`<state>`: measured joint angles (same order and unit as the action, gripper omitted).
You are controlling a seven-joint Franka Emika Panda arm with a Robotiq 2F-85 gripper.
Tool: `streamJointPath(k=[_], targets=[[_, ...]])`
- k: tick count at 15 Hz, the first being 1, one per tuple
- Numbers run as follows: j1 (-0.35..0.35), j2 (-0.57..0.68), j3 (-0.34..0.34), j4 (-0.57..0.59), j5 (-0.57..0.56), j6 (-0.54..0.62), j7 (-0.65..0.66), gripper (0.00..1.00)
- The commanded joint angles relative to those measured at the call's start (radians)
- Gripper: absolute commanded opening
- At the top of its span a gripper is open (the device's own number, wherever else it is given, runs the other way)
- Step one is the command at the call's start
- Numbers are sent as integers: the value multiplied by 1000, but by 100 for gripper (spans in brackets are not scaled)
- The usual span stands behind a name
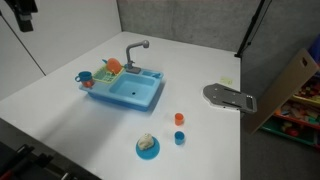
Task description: Put the blue cup in the sink.
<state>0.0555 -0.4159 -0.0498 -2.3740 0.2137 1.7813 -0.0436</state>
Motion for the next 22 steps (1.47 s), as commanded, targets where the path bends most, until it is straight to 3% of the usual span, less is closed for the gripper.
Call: streamJointPath(k=[1, 10, 22], targets=[[-32, 45, 29, 39, -47, 42, 32, 100], [-109, 140, 21, 87, -205, 159, 130, 100], [-243, 254, -31, 54, -471, 382, 404, 100]])
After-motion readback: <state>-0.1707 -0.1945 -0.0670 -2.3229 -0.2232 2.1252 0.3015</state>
